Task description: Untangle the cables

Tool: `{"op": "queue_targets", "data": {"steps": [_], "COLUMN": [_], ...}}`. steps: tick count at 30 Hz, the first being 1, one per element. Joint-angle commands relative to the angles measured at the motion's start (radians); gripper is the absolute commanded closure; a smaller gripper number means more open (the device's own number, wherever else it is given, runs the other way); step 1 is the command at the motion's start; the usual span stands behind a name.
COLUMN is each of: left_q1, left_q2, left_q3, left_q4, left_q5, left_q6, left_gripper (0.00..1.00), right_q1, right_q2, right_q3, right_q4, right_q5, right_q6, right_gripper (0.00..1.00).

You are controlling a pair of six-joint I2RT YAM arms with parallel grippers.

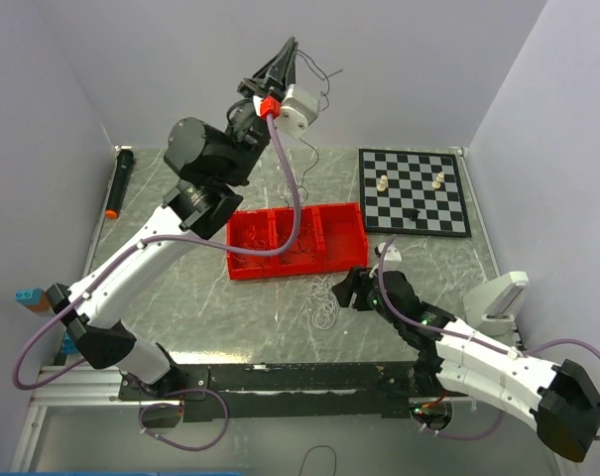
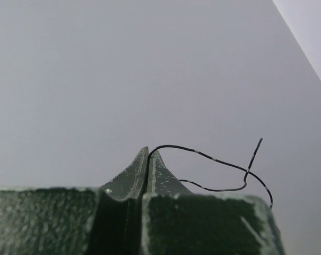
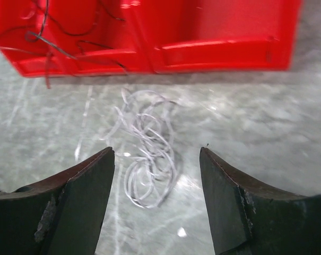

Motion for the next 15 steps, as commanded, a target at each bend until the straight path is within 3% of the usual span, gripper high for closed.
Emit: {"op": "queue_targets", "data": {"steps": [1, 11, 15], "left_q1": [-0.017, -0.015, -0.014], "left_q2": [0.019, 0.166, 0.194], "left_q3": [0.096, 0.323, 0.378], "left_q4": [0.069, 0.19, 0.199], "left_q5": [0.036, -0.002, 0.007], "left_q6": [0.099, 0.263, 0.315], "left_gripper": [0.99, 0.98, 0.97], "right_q1": [-0.003, 0.0, 0.015], "right_q2": [0.063, 0.359, 0.475], "right_q3": [0.001, 0.052, 0.107], "right_q4": [0.183, 0.431, 0.407], "right_q5": [-0.051, -0.154, -0.135], "right_q6": [-0.026, -0.023, -0.014], "right_gripper": [0.28, 0.26, 0.32]}}
